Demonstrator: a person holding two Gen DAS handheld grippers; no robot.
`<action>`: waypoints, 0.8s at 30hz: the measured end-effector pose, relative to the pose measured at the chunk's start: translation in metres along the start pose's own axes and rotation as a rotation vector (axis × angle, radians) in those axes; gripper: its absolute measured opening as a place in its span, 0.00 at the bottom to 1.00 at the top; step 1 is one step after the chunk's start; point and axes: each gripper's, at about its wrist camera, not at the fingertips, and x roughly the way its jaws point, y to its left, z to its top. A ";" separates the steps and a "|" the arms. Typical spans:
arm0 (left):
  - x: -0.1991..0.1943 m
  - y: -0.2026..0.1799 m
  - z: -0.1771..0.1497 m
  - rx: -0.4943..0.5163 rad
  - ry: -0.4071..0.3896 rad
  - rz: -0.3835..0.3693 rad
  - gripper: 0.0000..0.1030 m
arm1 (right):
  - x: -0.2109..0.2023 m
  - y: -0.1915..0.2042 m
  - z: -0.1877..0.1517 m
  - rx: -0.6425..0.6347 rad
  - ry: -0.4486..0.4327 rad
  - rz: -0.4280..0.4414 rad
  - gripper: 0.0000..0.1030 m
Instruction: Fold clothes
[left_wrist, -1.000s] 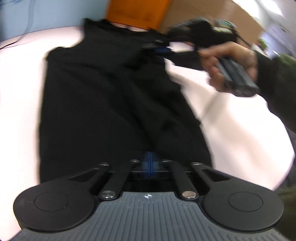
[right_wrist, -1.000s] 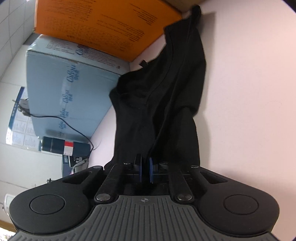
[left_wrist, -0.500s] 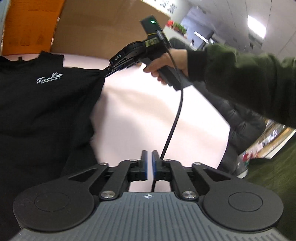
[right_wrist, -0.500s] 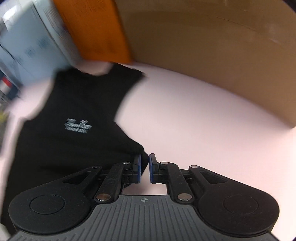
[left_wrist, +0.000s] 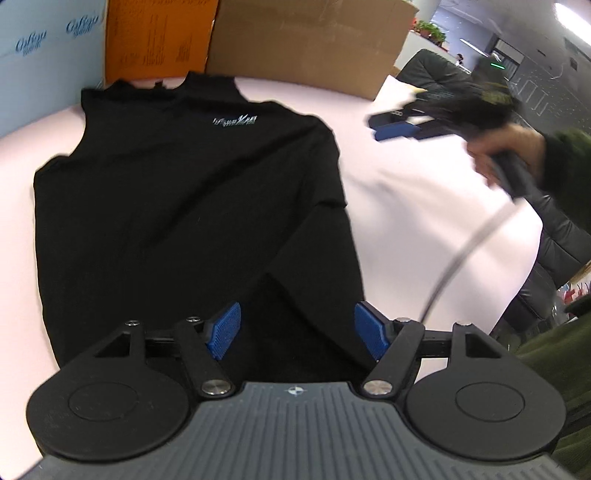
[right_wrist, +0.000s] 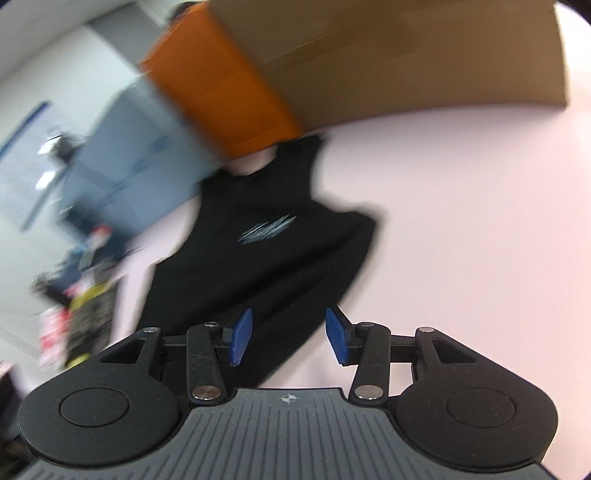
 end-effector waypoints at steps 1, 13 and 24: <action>0.004 0.002 0.000 -0.011 0.000 0.000 0.71 | -0.003 0.007 -0.014 0.002 0.007 0.038 0.45; 0.062 -0.091 0.028 0.156 0.020 -0.506 0.79 | -0.071 0.016 -0.091 0.227 -0.197 0.007 0.51; 0.007 -0.007 -0.009 0.086 0.052 -0.144 0.80 | -0.071 0.059 -0.149 0.073 -0.106 -0.068 0.57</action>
